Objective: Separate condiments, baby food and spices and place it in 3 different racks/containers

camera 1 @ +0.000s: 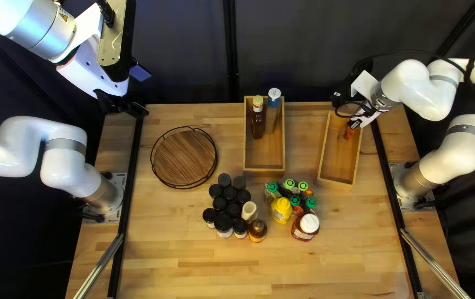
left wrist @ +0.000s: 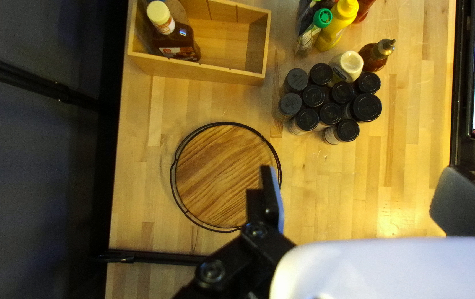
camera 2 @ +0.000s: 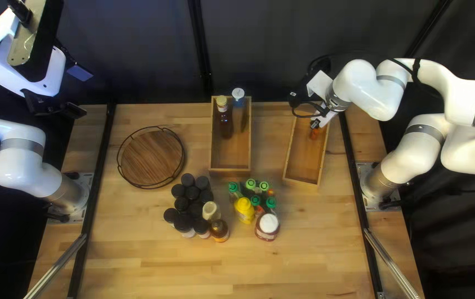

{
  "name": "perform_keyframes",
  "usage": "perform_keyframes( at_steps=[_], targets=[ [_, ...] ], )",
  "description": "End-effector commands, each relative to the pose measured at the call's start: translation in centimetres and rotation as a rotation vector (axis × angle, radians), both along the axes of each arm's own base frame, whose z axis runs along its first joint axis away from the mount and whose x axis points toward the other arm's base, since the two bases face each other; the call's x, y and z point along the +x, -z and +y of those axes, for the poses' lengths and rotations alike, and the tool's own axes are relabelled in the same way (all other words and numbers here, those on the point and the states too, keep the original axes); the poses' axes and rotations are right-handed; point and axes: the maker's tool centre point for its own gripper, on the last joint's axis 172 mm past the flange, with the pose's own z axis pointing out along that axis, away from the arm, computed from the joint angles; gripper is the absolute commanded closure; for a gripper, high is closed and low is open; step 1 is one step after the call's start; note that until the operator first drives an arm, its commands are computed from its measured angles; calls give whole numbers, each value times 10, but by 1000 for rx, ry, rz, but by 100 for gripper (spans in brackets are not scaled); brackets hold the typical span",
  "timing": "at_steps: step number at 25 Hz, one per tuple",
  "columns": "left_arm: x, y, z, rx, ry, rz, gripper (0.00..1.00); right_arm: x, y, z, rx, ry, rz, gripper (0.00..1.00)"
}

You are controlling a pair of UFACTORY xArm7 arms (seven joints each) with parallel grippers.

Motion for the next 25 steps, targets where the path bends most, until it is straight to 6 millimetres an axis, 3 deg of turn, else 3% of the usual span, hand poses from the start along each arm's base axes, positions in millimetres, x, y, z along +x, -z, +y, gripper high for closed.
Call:
perform_keyframes(
  at_steps=[1, 3, 8, 13, 17, 21, 25],
  targets=[
    [0, 0, 0, 0, 0, 0, 0, -1, 1, 3, 16, 5, 0, 0],
    [0, 0, 0, 0, 0, 0, 0, 1, -2, 6, 21, 2, -3, 0],
    [0, 0, 0, 0, 0, 0, 0, 23, -35, 35, 26, -55, -31, 0],
    [0, 0, 0, 0, 0, 0, 0, 62, -65, 89, 50, -173, -86, 0],
    [0, 0, 0, 0, 0, 0, 0, 106, -77, 148, 86, -274, -118, 0],
    [0, 0, 0, 0, 0, 0, 0, 139, -81, 200, 111, -342, -125, 0],
    [0, 0, 0, 0, 0, 0, 0, 161, -75, 231, 129, -331, -105, 0]
  ],
)
